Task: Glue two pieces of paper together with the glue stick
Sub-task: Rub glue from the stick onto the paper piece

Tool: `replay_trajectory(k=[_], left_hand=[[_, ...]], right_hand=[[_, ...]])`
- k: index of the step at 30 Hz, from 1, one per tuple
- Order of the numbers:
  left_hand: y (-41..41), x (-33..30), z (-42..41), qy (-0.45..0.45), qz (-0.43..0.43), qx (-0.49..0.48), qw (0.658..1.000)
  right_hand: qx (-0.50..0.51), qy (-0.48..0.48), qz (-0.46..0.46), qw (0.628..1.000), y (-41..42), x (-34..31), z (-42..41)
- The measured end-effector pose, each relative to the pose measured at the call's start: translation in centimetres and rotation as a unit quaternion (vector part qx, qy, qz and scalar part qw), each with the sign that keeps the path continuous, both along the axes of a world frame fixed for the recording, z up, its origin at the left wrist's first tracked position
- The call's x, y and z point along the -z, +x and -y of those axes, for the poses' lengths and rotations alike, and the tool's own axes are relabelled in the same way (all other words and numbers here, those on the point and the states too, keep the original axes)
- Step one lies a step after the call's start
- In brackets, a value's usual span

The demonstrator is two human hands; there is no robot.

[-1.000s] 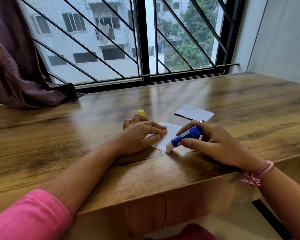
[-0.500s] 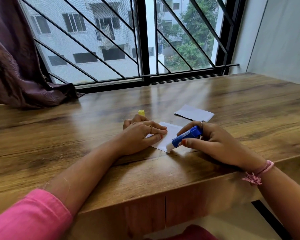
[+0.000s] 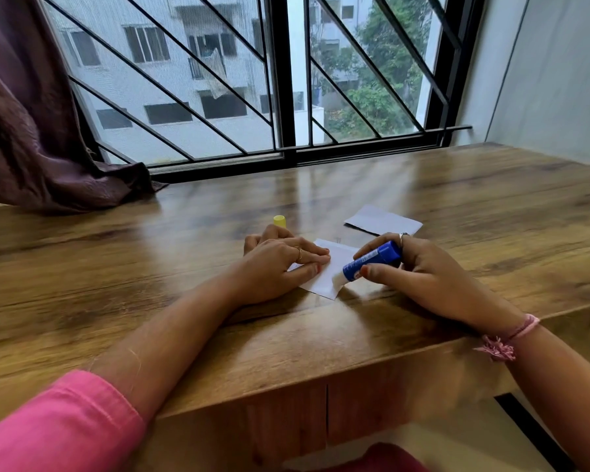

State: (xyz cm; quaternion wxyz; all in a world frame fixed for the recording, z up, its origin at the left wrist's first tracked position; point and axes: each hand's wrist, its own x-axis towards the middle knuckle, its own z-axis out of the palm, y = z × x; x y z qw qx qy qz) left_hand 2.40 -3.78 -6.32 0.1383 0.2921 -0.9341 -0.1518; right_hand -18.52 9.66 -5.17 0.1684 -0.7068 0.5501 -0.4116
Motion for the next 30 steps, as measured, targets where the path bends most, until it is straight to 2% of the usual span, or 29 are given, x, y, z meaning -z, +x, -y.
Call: replay_trajectory(k=[7, 20, 23, 30], left_hand=[[0.0, -0.1, -0.1, 0.000, 0.002, -0.001, 1.000], [0.0, -0.3, -0.3, 0.000, 0.003, -0.008, 1.000], [0.1, -0.2, -0.6, -0.005, -0.001, -0.008, 1.000], [0.2, -0.4, -1.4, -0.024, -0.002, -0.021, 0.999]], right_hand=[[0.079, 0.004, 0.053, 0.995, -0.9, 0.5, 1.0], [-0.027, 0.014, -0.004, 1.000, -0.2, 0.1, -0.1], [-0.052, 0.022, 0.037, 0.998, -0.3, 0.2, -0.2], [-0.030, -0.010, 0.252, 0.967, -0.5, -0.3, -0.2]])
